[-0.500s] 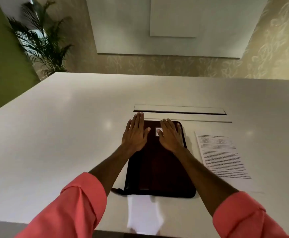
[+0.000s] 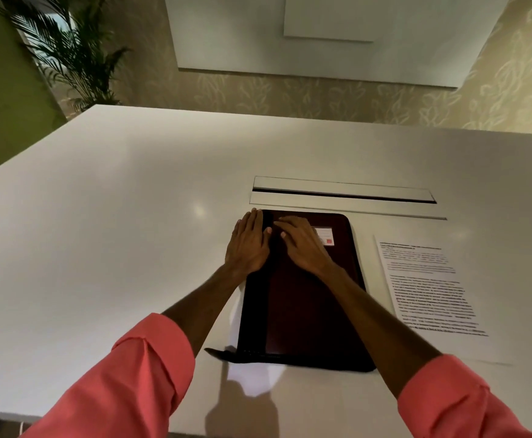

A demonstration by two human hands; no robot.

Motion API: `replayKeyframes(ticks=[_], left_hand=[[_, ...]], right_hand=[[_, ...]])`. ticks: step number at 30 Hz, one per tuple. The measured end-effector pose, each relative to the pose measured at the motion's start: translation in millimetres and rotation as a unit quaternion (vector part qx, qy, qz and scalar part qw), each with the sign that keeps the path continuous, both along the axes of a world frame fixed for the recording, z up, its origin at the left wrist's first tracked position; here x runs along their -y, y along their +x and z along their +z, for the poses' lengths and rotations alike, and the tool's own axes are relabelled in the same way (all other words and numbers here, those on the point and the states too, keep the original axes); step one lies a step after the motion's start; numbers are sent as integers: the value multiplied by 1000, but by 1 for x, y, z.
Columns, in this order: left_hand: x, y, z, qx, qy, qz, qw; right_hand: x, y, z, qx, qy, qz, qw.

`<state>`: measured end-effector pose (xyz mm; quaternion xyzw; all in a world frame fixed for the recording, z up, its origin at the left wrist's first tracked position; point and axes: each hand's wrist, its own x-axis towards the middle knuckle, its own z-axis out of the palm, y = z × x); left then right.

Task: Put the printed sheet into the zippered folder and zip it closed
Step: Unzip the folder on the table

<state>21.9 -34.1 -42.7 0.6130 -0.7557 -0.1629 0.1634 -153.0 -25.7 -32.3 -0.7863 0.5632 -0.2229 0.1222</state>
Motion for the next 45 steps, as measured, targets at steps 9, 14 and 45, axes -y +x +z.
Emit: replayKeyframes(ticks=[9,14,45], left_hand=[[7,-3,-29,-60,32,-13,998],[8,-3,-40,-93,14,0,996],[15,-2,-56,-85,-9,17,996]], right_hand=[[67,21,18,-60,27,-27,997],[92,30,17,-88,42,-34,995],[146,18,36,-161,66,150,973]])
